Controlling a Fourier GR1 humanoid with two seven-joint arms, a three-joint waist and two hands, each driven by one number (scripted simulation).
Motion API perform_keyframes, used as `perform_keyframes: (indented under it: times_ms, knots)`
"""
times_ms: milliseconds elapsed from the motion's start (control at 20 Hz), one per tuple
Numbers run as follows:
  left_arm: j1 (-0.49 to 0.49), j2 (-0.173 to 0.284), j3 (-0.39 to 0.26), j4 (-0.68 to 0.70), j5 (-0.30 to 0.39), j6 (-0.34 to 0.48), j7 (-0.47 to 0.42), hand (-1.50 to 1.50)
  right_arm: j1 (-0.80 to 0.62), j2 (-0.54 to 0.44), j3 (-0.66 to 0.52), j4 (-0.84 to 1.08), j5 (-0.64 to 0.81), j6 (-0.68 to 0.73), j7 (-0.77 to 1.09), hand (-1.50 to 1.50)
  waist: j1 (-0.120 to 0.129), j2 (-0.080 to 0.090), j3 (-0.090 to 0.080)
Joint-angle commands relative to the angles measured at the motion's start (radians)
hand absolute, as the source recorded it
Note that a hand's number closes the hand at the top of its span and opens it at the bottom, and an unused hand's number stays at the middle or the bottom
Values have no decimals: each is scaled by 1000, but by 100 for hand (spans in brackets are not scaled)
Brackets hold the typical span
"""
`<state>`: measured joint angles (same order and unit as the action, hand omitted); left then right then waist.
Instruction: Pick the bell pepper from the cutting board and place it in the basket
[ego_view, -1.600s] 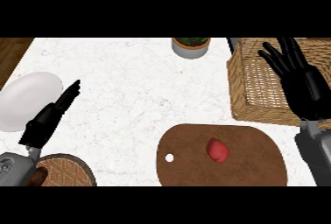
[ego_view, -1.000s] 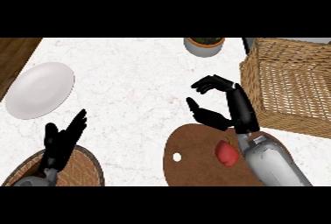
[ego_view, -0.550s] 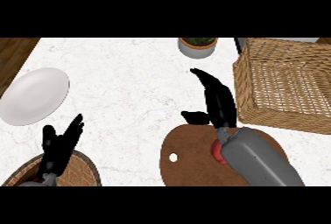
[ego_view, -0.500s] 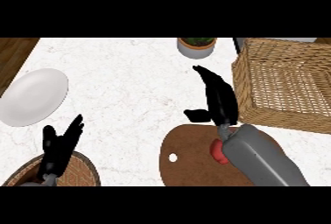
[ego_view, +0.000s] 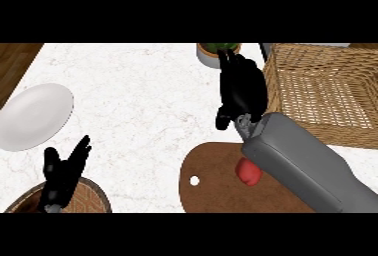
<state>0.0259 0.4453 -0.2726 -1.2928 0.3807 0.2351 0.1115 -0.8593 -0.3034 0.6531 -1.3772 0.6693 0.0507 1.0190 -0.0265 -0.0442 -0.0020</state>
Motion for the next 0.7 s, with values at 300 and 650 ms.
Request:
perform_keyframes:
  times_ms: [300,650]
  knots:
    - [74,14,2,-1,11,-6,30,0,-104,59,-54,-82,-264,458,358,-150,-15,9,-4]
    - [90,16,14,-22,18,-11,31,0,-117,7,-62,-163,-373,522,427,-150,-26,11,-2]
